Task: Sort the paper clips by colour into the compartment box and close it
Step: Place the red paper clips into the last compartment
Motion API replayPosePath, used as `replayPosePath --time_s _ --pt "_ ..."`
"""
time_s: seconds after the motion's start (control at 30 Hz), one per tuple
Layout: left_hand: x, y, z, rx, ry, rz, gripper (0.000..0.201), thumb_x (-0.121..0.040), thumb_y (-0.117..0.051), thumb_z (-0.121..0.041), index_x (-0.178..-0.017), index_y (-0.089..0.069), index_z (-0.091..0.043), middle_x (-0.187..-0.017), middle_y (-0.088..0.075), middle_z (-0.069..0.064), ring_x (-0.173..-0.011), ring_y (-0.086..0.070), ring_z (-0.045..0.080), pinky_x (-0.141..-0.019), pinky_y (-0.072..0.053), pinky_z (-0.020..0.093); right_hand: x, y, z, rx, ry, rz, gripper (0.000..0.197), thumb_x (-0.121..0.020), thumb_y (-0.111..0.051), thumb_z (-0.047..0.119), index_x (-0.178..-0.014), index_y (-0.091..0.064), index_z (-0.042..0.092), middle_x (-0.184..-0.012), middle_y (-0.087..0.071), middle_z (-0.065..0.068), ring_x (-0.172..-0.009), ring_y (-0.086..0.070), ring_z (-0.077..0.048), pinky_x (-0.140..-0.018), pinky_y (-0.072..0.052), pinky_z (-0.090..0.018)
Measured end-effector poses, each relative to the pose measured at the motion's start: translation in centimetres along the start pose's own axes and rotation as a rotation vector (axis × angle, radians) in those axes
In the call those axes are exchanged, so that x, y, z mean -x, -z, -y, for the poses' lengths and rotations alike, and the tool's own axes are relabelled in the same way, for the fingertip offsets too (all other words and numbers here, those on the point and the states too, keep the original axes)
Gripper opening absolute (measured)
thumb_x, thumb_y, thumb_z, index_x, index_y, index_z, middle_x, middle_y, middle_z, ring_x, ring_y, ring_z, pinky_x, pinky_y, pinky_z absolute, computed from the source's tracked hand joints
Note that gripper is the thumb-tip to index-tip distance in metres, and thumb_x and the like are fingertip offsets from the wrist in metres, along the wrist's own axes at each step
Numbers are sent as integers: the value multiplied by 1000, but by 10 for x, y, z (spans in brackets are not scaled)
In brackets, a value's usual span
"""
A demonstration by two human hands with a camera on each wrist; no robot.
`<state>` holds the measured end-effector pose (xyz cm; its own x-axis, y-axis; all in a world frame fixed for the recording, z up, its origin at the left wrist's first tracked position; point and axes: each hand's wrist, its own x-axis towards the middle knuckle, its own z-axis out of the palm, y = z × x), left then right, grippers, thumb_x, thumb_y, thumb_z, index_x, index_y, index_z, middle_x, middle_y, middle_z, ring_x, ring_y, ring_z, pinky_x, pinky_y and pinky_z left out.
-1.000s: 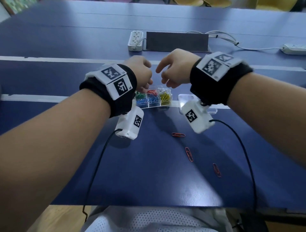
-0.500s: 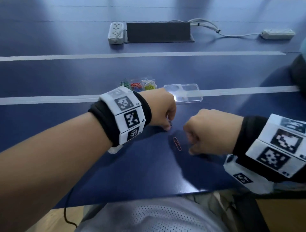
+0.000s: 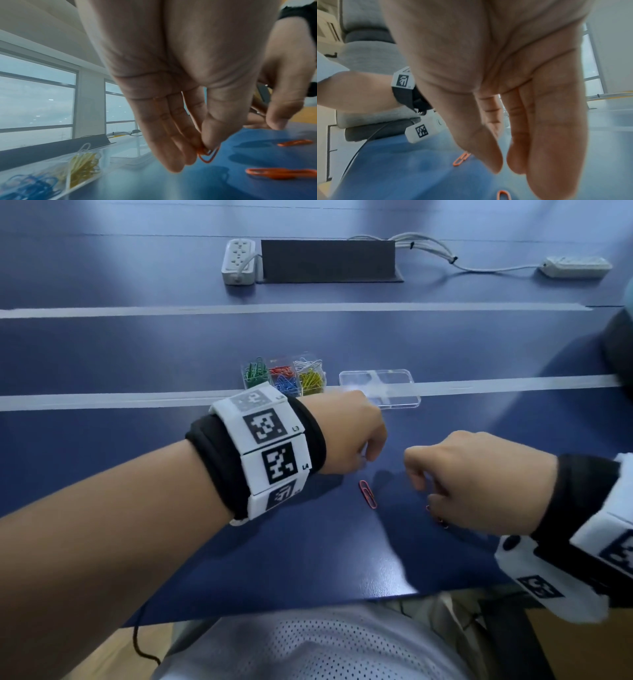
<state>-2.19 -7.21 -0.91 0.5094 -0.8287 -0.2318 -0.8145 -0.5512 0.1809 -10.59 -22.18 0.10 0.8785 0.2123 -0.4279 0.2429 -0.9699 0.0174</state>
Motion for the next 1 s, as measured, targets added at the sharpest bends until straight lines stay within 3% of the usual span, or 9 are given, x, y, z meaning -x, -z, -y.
replayPosePath --time_s 0.13,0.3,0.4,0.53,0.6,0.67,0.77,0.9,1.0 --pt "2 -7 -10 34 -98 53 30 -84 -51 -11 -102 -71 -26 -91 -64 -8 -86 -56 13 -84 -49 25 14 -4 -4 -18 -22 48 15 -78 -62 36 -87 -51 29 -65 -45 13 -76 -47 -12 -66 -39 -23" --pt "0 -11 -10 23 -113 137 25 -84 -63 -25 -108 -69 -24 -105 -68 -3 -100 -59 16 -82 -47 23 12 -14 -7 -55 -14 24 9 -82 -57 27 -81 -49 31 -63 -44 15 -74 -44 -12 -61 -36 -20" --pt "-3 -13 -11 -36 -120 195 32 -80 -69 -27 -111 -68 -22 -110 -66 -1 -105 -57 19 -84 -49 29 9 -17 -6 -24 12 -8 8 -84 -53 27 -87 -49 32 -62 -38 16 -76 -41 -14 -67 -34 -23" --pt "-4 -16 -11 3 -102 188 21 -79 -68 -17 -99 -73 -22 -100 -71 -3 -96 -62 17 -78 -50 25 5 -16 -2 -18 39 34 20 -80 -54 27 -99 -50 31 -71 -40 13 -90 -56 -22 -71 -44 -28" --pt "0 -16 -10 22 -86 181 20 -80 -67 -20 -98 -74 -23 -98 -71 -4 -94 -61 14 -78 -49 24 5 -16 0 3 69 12 19 -82 -55 30 -100 -50 28 -86 -45 9 -94 -56 -22 -76 -47 -31" --pt "5 -15 -8 41 -82 156 18 -82 -64 -23 -97 -74 -24 -96 -72 -6 -89 -60 12 -80 -51 26 8 -17 2 35 111 22 20 -85 -53 32 -104 -48 29 -95 -41 8 -95 -55 -23 -79 -46 -33" --pt "9 -16 -5 36 -68 93 20 -83 -59 -25 -94 -75 -21 -89 -73 -5 -78 -59 11 -78 -53 28 13 -19 4 84 202 92 22 -91 -46 27 -111 -46 33 -106 -41 9 -96 -55 -23 -77 -45 -34" --pt "10 -10 2 102 1 55 21 -86 -58 -27 -96 -75 -22 -87 -74 -7 -72 -55 6 -80 -52 24 12 -17 2 177 262 122 19 -95 -40 29 -108 -54 27 -115 -49 9 -96 -57 -25 -74 -44 -33" --pt "10 1 14 163 83 -31 19 -84 -58 -20 -95 -73 -24 -79 -69 -11 -70 -57 2 -75 -46 14 12 -13 2 218 278 171 25 -96 -38 37 -103 -58 23 -113 -53 6 -97 -58 -28 -77 -47 -33"
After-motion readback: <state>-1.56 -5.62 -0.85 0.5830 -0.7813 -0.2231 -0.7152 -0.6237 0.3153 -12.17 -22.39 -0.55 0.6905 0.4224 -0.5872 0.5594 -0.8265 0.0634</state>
